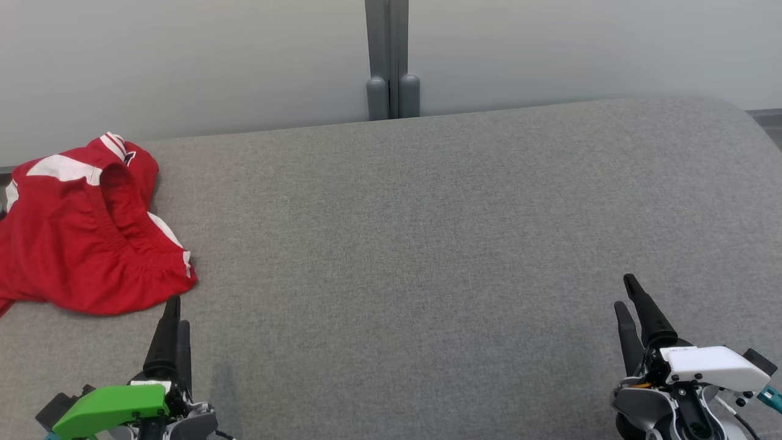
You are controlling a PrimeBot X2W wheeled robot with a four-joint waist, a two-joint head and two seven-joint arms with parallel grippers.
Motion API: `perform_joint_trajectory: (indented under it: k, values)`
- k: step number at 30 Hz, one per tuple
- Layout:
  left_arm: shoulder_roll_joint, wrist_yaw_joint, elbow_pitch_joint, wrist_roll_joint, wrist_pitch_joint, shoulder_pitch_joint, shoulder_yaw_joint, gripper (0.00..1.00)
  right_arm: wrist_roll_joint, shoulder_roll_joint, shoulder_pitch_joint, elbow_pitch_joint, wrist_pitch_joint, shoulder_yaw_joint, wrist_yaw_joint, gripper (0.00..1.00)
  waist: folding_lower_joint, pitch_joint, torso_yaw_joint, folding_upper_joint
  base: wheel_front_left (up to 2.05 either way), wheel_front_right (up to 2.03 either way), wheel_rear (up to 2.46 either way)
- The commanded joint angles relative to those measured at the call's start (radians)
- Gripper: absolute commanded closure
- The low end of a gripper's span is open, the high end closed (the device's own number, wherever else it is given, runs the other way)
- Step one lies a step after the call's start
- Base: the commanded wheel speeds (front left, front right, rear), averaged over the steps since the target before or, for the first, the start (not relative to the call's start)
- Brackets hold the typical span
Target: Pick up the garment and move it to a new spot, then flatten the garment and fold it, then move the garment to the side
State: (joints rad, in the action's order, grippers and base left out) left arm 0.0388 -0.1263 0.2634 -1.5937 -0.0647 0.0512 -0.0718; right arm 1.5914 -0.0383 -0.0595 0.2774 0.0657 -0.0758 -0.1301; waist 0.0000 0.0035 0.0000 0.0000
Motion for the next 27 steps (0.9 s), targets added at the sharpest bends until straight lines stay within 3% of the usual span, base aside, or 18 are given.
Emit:
perform_joint_trajectory:
  k: [1, 9, 27]
  values:
    - [0.005, 0.001, -0.025, 0.024, 0.013, 0.006, 0.005, 0.0, -0.018, -0.005, -0.005, -0.023, -0.013, 0.007, 0.0, 0.0, 0.0, 0.0, 0.0, 0.0, 0.0, 0.0, 0.0]
    - [0.006, 0.023, -0.063, 0.11, 0.048, -0.004, 0.023, 0.0, -0.119, -0.006, -0.003, -0.044, -0.049, 0.016, 0.0, 0.0, 0.0, 0.001, 0.0, 0.0, 0.0, 0.0, 0.0]
    - [0.008, 0.105, -0.163, 0.423, 0.118, -0.035, 0.093, 0.0, -0.434, -0.008, 0.022, -0.111, -0.118, 0.049, 0.0, 0.0, 0.0, -0.001, 0.001, 0.0, 0.0, 0.0, 0.0]
